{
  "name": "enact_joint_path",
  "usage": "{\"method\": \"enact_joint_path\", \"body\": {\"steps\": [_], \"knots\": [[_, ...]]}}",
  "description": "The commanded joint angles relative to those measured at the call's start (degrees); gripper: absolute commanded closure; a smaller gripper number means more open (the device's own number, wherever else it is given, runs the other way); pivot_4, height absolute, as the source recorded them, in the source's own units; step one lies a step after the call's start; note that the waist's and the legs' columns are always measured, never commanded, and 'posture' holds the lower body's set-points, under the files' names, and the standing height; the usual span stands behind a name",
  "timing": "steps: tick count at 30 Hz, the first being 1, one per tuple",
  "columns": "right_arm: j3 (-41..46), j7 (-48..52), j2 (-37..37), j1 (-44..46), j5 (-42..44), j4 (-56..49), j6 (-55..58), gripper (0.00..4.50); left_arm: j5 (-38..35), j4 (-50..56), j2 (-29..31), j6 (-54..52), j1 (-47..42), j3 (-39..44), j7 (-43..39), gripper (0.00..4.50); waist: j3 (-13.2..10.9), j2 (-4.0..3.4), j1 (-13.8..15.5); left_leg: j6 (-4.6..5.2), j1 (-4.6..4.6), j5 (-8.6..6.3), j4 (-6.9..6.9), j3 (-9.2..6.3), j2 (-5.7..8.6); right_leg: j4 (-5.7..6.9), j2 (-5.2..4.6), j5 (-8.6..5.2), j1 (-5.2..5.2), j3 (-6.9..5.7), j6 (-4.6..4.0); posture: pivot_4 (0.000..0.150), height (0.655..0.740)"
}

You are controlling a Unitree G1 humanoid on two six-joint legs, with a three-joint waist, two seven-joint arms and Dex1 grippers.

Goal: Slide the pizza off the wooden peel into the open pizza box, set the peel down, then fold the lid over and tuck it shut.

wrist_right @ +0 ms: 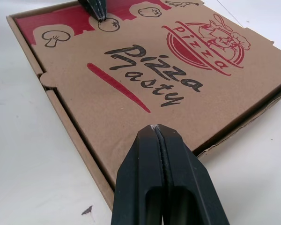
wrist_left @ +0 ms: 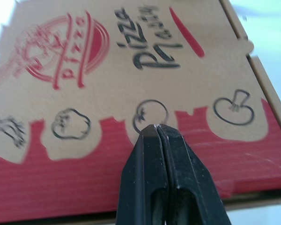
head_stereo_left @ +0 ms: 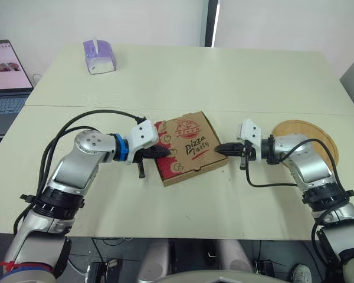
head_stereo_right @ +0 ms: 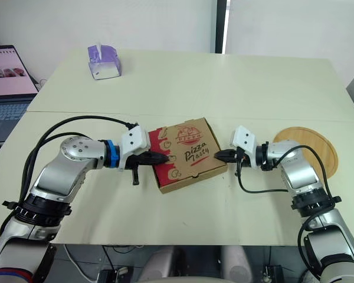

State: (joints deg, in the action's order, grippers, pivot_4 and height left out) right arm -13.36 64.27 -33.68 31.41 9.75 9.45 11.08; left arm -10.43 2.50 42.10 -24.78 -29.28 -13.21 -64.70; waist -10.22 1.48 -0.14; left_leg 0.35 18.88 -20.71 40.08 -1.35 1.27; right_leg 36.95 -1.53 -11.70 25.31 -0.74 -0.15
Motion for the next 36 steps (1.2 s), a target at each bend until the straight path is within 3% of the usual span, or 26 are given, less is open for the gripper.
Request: {"method": "enact_joint_path", "body": {"steps": [1, 6, 9, 13, 16, 20, 25, 30, 36], "knots": [[-0.7, 0.3, -0.9, -0.7, -2.1, 1.2, -0.9, 4.45, 1.6, 0.1, 0.9, -0.5, 1.5, -1.4, -0.3, 4.50, 0.0, -0.01, 0.0, 0.01, -0.02, 0.00, 0.00, 0.01, 0.00, 0.00, 0.00, 0.00, -0.02, 0.01, 0.00, 0.150, 0.7400], [-0.1, 0.4, -0.7, -0.6, -1.3, 0.0, -0.1, 4.45, 1.4, 0.2, 0.8, -0.1, 1.9, -1.2, -0.3, 4.50, 0.1, -0.01, 0.0, 0.03, -0.04, -0.01, 0.00, 0.00, 0.00, 0.02, 0.00, 0.00, -0.03, 0.01, 0.00, 0.150, 0.7400], [3.1, -0.1, 0.1, 1.0, 2.4, -1.5, 2.9, 4.45, -2.2, 1.3, -0.5, 0.9, 1.9, 3.0, 0.6, 4.50, 0.1, -0.01, 0.0, 0.03, -0.04, -0.01, 0.01, 0.00, 0.00, 0.01, 0.00, 0.00, -0.03, 0.01, 0.00, 0.150, 0.7400], [7.1, -4.7, 1.1, 4.5, 3.3, 0.6, 5.0, 4.45, -9.0, 5.8, -4.1, -5.7, 2.3, 12.8, 8.2, 4.50, 0.0, 0.00, 0.0, 0.02, 0.10, -0.01, 0.06, 0.00, -0.01, 0.05, 0.00, 0.00, 0.09, 0.01, 0.00, 0.150, 0.7400], [8.3, -8.3, 1.4, 6.5, 1.6, 3.8, 4.0, 4.45, -8.7, 8.1, -4.8, -8.7, 3.8, 17.4, 15.2, 4.50, 0.0, -0.01, -0.1, -0.13, 0.12, 0.07, 0.04, 0.00, -0.02, 0.04, 0.00, 0.00, 0.13, 0.01, 0.00, 0.150, 0.7400], [6.2, -12.8, 0.9, 7.9, -4.8, 11.0, -1.1, 4.45, -4.3, 10.0, -1.4, -9.6, 7.6, 20.9, 21.4, 4.50, 0.0, -0.01, -0.2, -0.15, 0.09, 0.08, -0.03, 0.00, -0.02, -0.02, 0.00, 0.00, 0.11, 0.02, 0.00, 0.150, 0.7400], [3.3, -10.9, 1.8, 7.7, -7.7, 14.8, -5.4, 4.45, -0.5, 13.0, 2.3, -12.0, 14.1, 19.7, 24.9, 4.50, 0.0, -0.03, -0.2, -0.16, 0.14, 0.08, -0.04, 0.04, -0.01, -0.01, -0.03, 0.00, 0.18, 0.05, 0.00, 0.150, 0.7400], [2.5, -8.8, 2.5, 6.3, -7.2, 12.6, -5.0, 4.45, -0.8, 15.0, -1.6, -14.7, 16.0, 13.1, 25.8, 4.50, 0.0, -0.02, 0.1, -0.16, 0.13, 0.08, -0.03, 0.02, 0.00, 0.00, -0.06, 0.00, 0.15, 0.03, 0.00, 0.150, 0.7400], [2.2, -7.7, 2.1, -0.5, -5.3, 0.5, 0.7, 4.45, -0.6, 13.1, -7.0, -15.0, 11.0, 6.6, 25.5, 4.50, 0.0, -0.02, 0.3, -0.16, 0.16, 0.08, -0.03, -0.01, 0.03, -0.03, -0.09, 0.01, 0.12, 0.00, 0.01, 0.150, 0.7400]]}}
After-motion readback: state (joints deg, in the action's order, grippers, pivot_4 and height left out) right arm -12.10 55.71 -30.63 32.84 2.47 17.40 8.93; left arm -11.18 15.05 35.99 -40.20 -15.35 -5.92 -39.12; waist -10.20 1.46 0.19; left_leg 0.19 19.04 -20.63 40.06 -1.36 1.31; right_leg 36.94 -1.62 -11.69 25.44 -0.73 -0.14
